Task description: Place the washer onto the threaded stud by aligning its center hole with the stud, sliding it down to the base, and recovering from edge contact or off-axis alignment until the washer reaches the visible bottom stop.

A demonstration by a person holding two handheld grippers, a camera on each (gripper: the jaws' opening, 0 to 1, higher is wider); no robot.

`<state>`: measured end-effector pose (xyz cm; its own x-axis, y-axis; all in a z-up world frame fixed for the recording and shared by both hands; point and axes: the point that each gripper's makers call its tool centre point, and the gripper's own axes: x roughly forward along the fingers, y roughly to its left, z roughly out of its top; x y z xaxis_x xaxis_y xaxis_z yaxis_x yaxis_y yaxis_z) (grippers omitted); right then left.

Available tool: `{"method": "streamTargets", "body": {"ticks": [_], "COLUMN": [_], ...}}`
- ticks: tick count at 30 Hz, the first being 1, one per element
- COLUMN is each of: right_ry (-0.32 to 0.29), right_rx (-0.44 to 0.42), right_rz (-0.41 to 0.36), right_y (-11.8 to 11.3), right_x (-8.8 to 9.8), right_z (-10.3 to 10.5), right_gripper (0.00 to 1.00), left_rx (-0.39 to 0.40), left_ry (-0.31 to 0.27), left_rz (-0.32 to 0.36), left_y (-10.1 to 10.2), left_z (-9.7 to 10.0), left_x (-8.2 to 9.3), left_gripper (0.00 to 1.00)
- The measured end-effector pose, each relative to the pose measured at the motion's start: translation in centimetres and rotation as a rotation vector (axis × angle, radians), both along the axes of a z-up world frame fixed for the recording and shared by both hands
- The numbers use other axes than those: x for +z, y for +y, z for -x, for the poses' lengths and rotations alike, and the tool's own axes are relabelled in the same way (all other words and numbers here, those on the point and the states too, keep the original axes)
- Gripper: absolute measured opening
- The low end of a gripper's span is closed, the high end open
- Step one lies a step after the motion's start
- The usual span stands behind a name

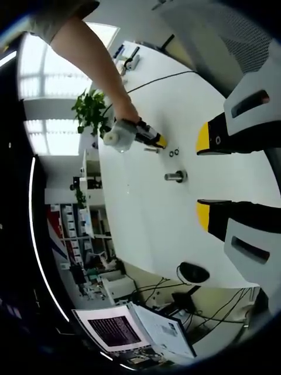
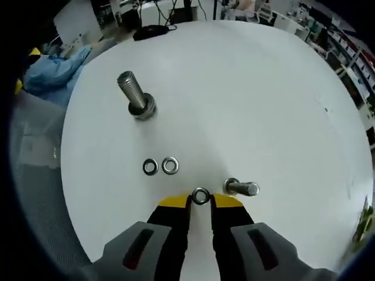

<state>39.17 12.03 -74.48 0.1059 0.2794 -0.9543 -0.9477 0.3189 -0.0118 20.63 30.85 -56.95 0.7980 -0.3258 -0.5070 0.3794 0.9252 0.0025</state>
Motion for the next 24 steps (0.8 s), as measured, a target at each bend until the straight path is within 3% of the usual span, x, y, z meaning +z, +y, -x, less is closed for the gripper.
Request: {"method": "streamTargets", "body": {"ticks": [7,10,24], "right_ry": [0.009,-0.001,0.045], "right_rx": [0.077,0.147,0.097], "right_rz": [0.096,0.143,0.172], "right_y": [0.16,0.28,0.15], "right_x": [-0.07,-0.16,-0.07], "right_z": [0.17,0.19,0.09], "right_gripper": [0.16,0.16,0.15], "left_rx": [-0.014,-0.009,-0.005], "left_ry": [0.007,0.009,0.015], "left_rz": [-0.011,-0.009,-0.015], "left_y": [-0.21,-0.13,0.00], "left_z": [0.11,0.12,0.08], "left_x": [-0.17,-0.19,-0.34], "left_gripper": [0.28,0.28,0.28]}}
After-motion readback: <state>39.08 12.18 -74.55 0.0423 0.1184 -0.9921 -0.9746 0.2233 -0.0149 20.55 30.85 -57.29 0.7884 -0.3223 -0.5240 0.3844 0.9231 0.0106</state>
